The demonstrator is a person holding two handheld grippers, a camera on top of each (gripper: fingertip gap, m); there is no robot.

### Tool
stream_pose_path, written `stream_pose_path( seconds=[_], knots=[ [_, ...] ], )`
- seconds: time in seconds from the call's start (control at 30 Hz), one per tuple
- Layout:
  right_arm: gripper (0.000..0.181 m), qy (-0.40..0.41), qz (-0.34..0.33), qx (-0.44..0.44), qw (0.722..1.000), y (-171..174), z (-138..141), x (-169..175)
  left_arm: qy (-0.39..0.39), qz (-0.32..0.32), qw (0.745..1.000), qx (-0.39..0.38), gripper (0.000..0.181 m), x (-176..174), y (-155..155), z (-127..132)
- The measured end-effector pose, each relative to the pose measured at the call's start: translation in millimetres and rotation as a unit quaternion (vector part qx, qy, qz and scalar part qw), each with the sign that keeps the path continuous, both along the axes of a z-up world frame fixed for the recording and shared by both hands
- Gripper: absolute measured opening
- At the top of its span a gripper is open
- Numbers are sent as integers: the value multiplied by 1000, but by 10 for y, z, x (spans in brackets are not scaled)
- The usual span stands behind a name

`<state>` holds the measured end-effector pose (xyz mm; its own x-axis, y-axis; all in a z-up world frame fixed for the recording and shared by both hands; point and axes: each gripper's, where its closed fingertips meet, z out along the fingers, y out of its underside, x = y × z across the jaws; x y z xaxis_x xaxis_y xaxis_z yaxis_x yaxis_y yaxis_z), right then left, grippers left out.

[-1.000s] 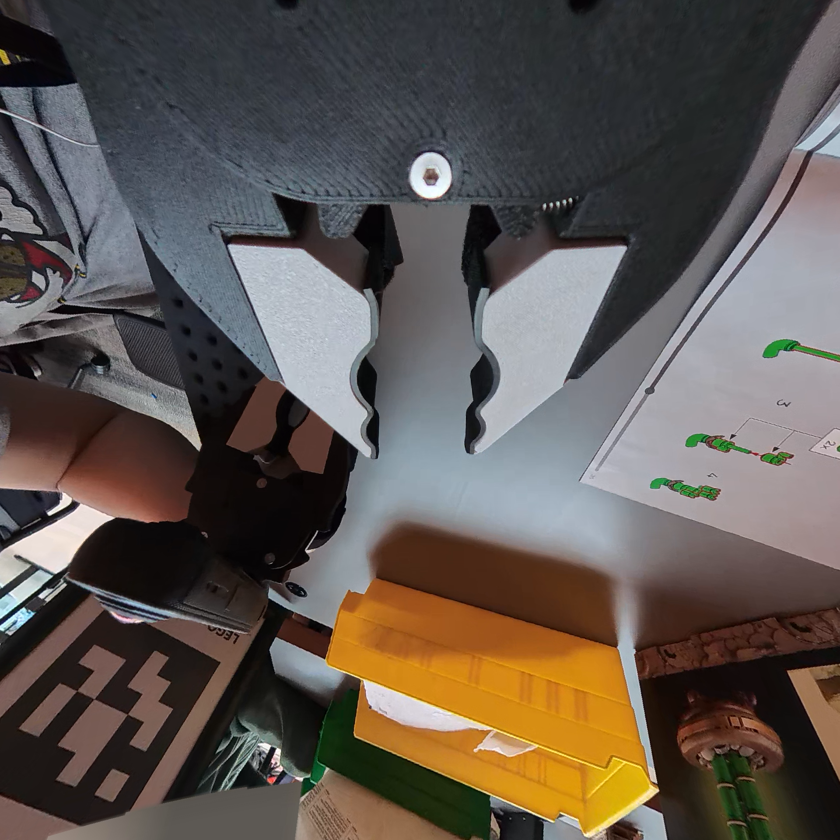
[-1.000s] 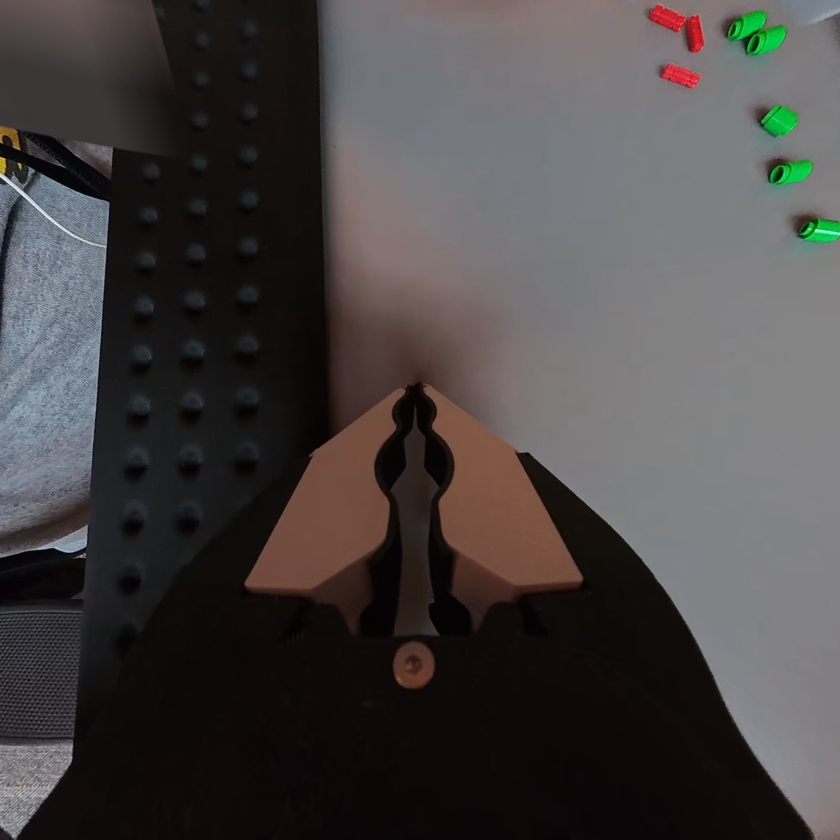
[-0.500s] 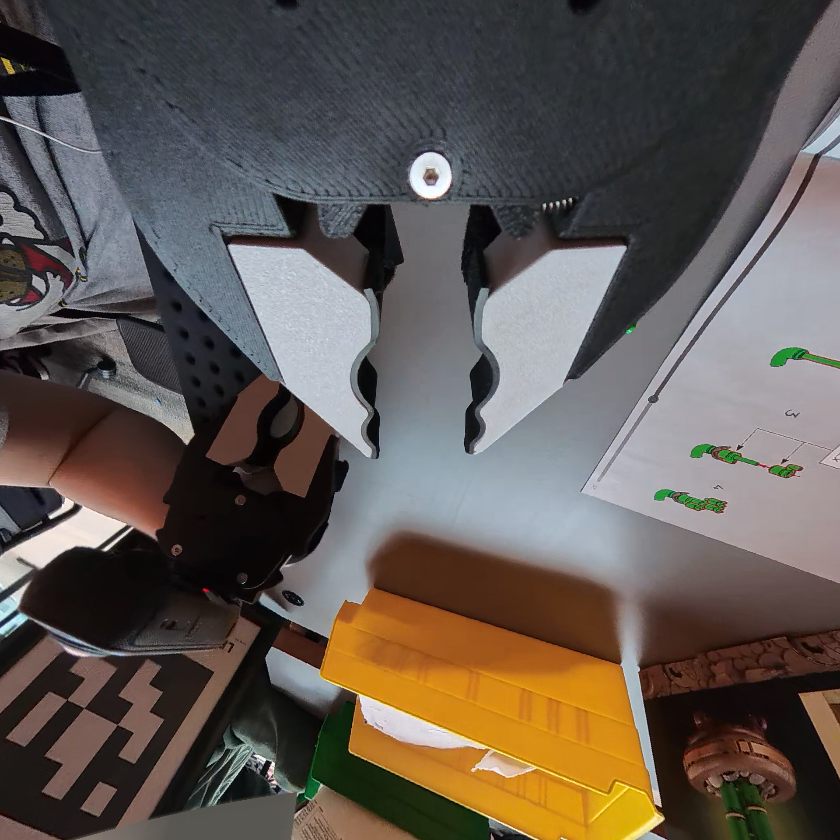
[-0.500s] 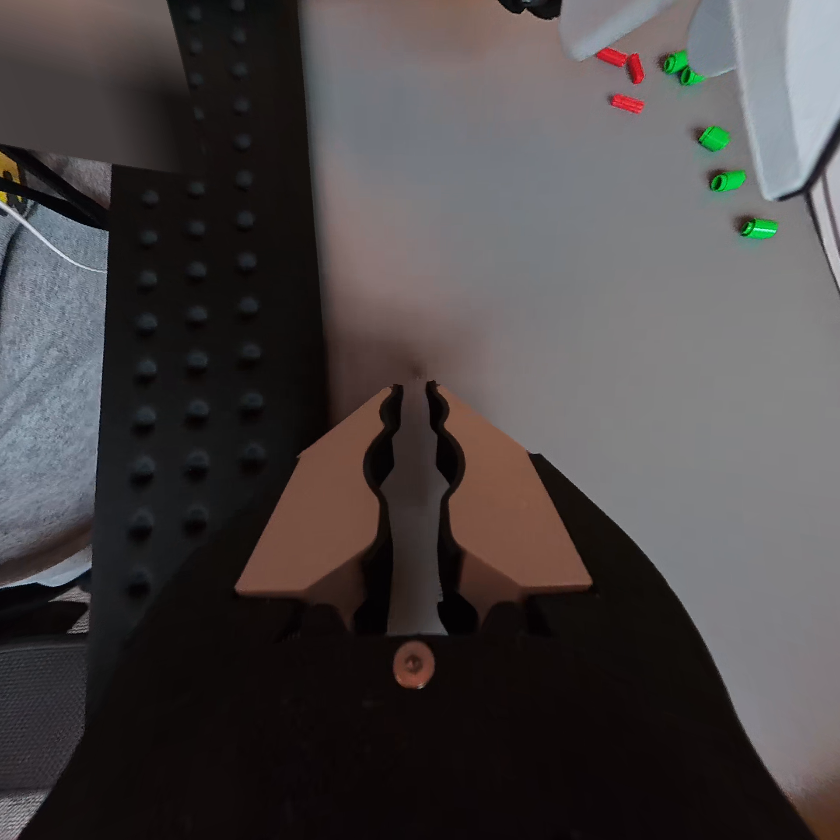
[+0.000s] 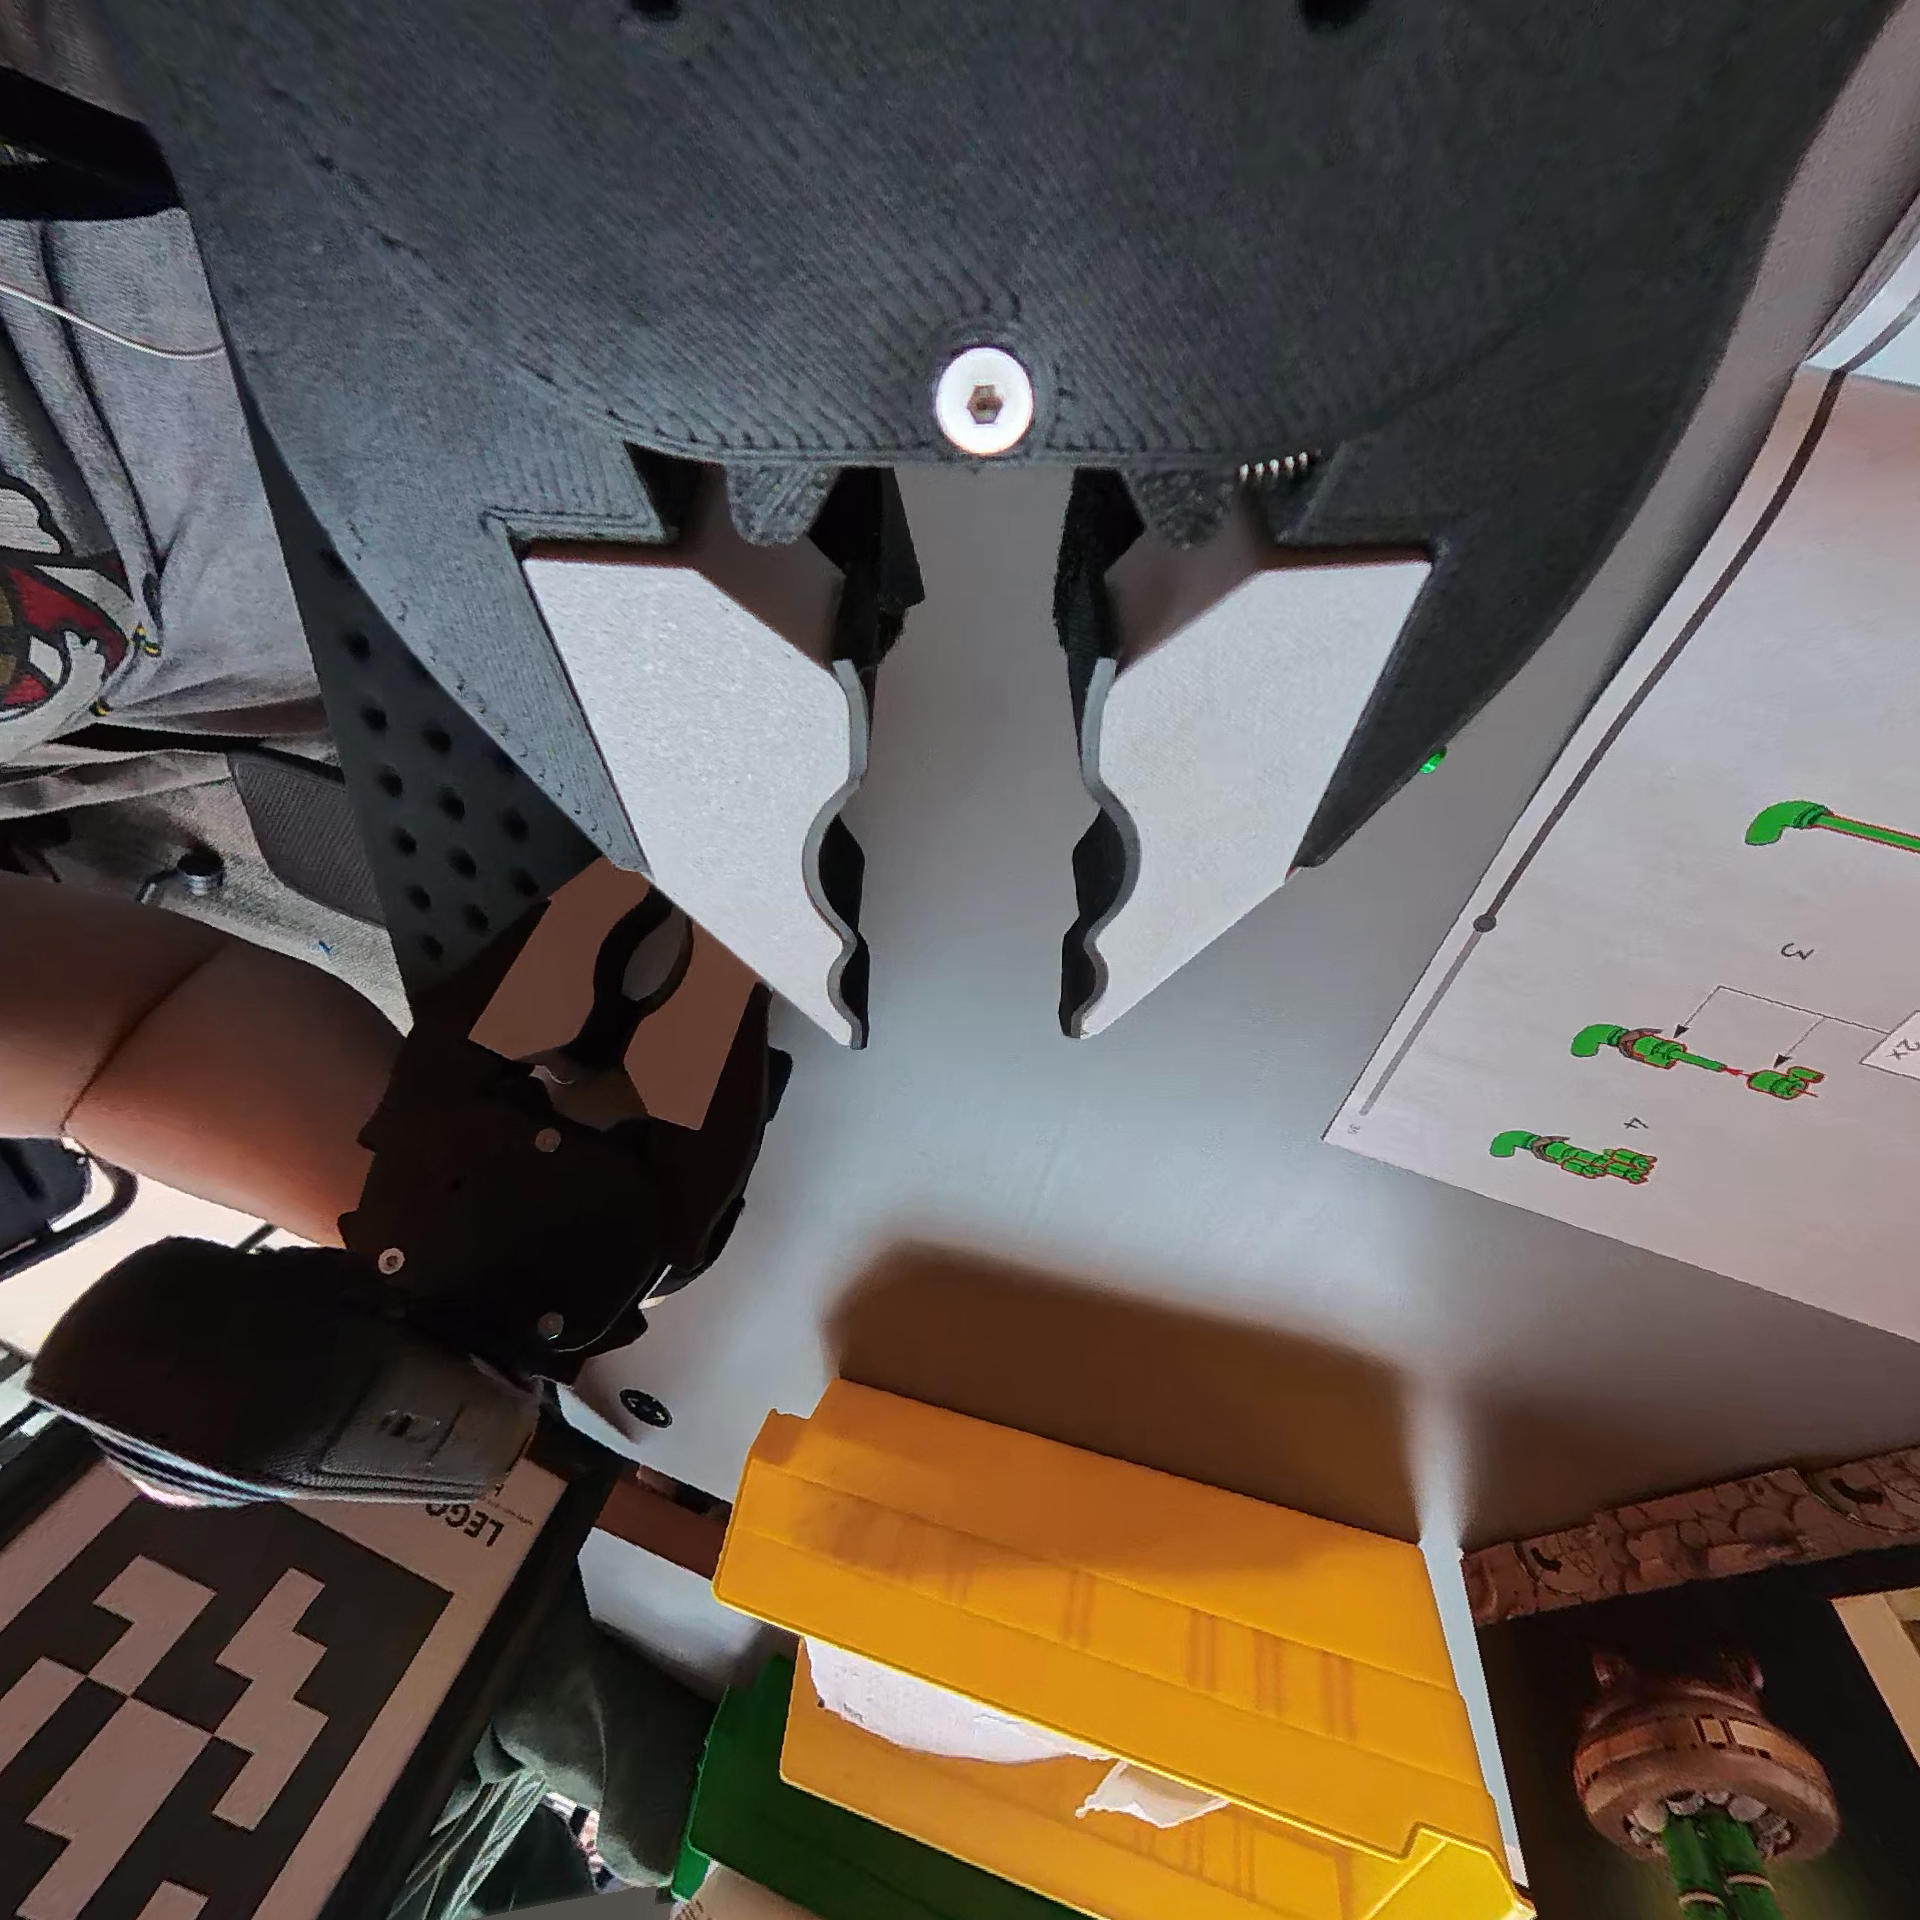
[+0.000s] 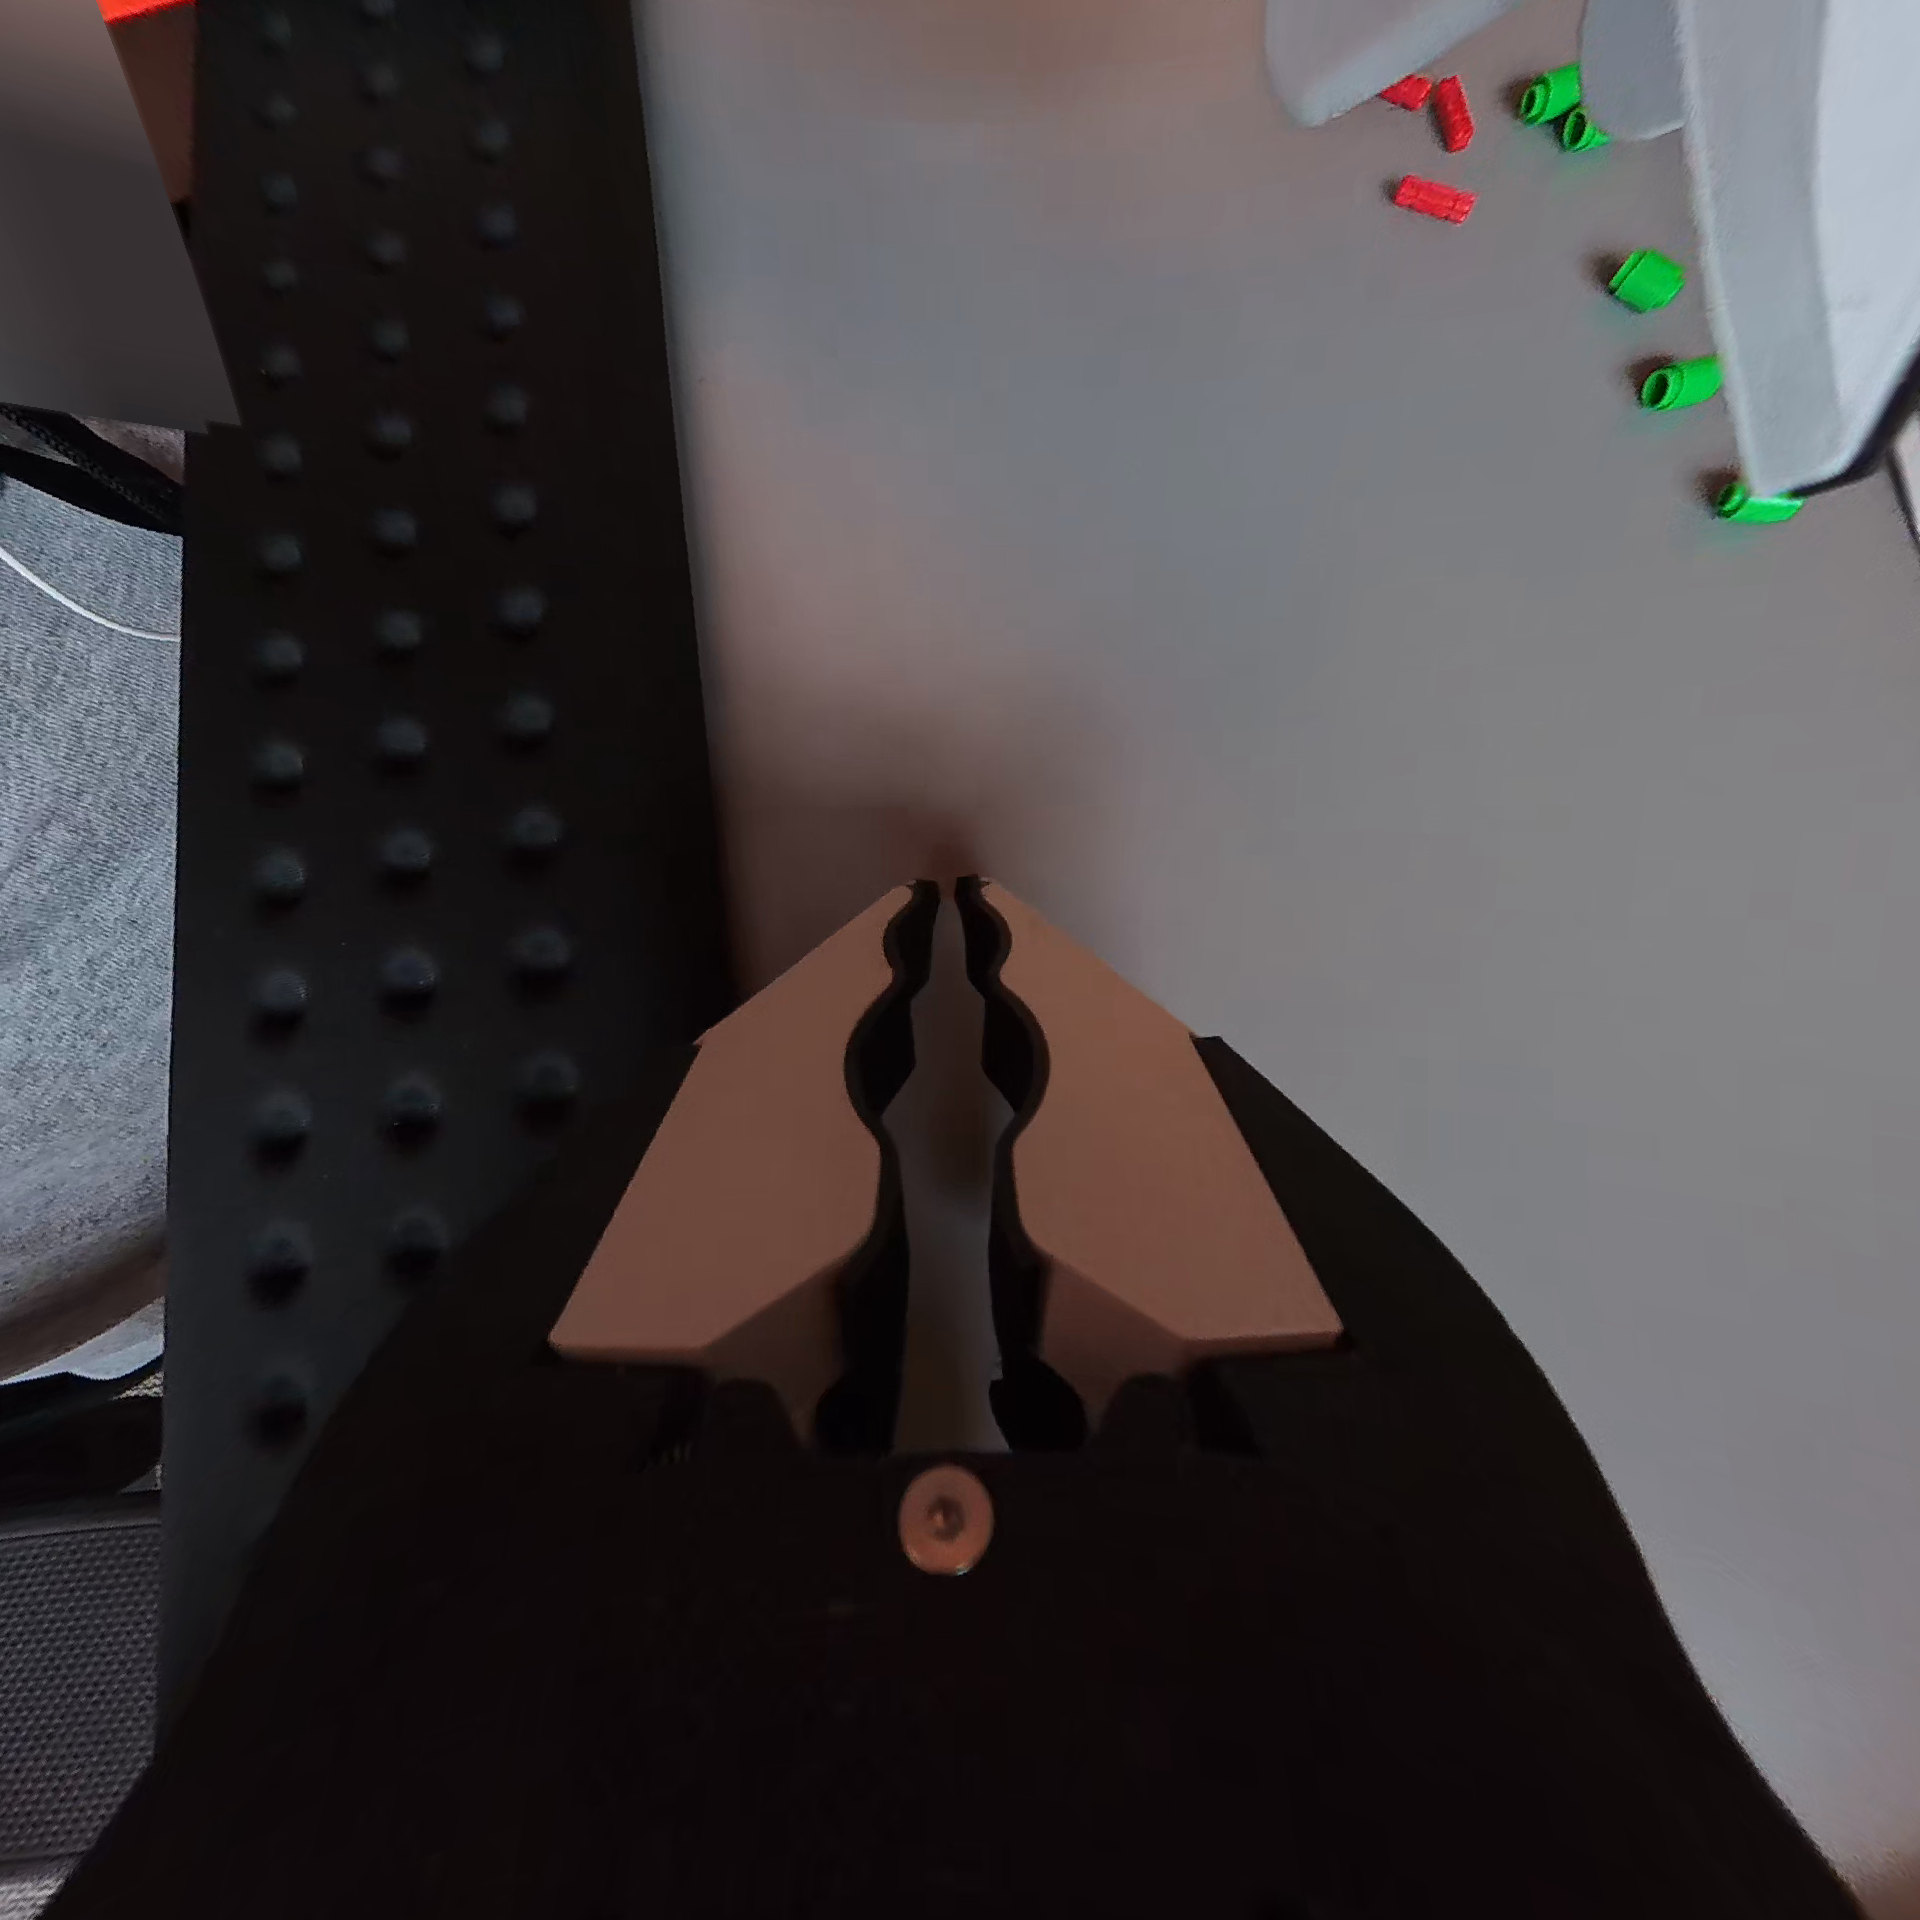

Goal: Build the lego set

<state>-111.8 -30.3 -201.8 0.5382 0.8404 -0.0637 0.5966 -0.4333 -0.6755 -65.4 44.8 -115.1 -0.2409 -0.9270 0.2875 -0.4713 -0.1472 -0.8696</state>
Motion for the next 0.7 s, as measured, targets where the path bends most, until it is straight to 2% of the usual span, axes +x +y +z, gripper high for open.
stream_pose_path(
  seconds=[0.7],
  knots=[
    [0,-9,-19,19,1000,-26,88,171,15,1,1000,17,33,3,0,-73]
  ],
)
